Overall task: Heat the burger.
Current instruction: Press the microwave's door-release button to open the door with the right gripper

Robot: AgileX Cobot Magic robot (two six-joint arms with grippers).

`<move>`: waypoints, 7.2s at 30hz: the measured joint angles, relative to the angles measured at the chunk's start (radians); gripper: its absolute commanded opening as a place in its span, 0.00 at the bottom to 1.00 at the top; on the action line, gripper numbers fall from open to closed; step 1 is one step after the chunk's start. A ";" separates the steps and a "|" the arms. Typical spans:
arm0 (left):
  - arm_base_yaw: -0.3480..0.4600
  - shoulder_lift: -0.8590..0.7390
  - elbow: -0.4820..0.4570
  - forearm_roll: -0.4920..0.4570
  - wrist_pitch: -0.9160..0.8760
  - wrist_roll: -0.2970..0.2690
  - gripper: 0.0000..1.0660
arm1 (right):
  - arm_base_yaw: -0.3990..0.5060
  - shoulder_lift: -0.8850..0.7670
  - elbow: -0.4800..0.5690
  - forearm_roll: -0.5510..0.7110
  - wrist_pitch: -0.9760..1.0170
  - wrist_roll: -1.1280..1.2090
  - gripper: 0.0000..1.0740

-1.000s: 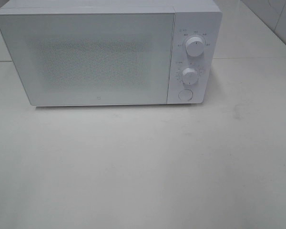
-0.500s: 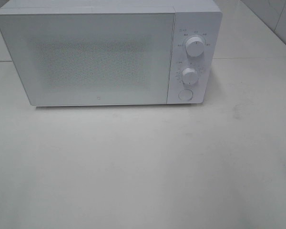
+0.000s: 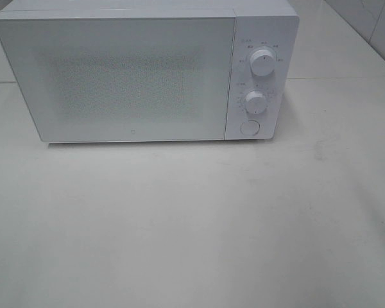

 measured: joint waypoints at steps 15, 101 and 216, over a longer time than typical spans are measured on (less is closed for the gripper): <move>0.000 0.000 0.000 0.000 0.000 0.000 0.94 | 0.000 0.208 0.137 0.000 -0.487 0.000 0.70; 0.000 0.000 0.000 0.000 0.000 0.000 0.94 | 0.665 1.075 0.146 0.724 -1.472 0.803 0.43; 0.000 0.000 0.000 0.000 0.000 0.000 0.94 | 0.460 1.495 -0.391 0.693 -1.235 1.291 0.00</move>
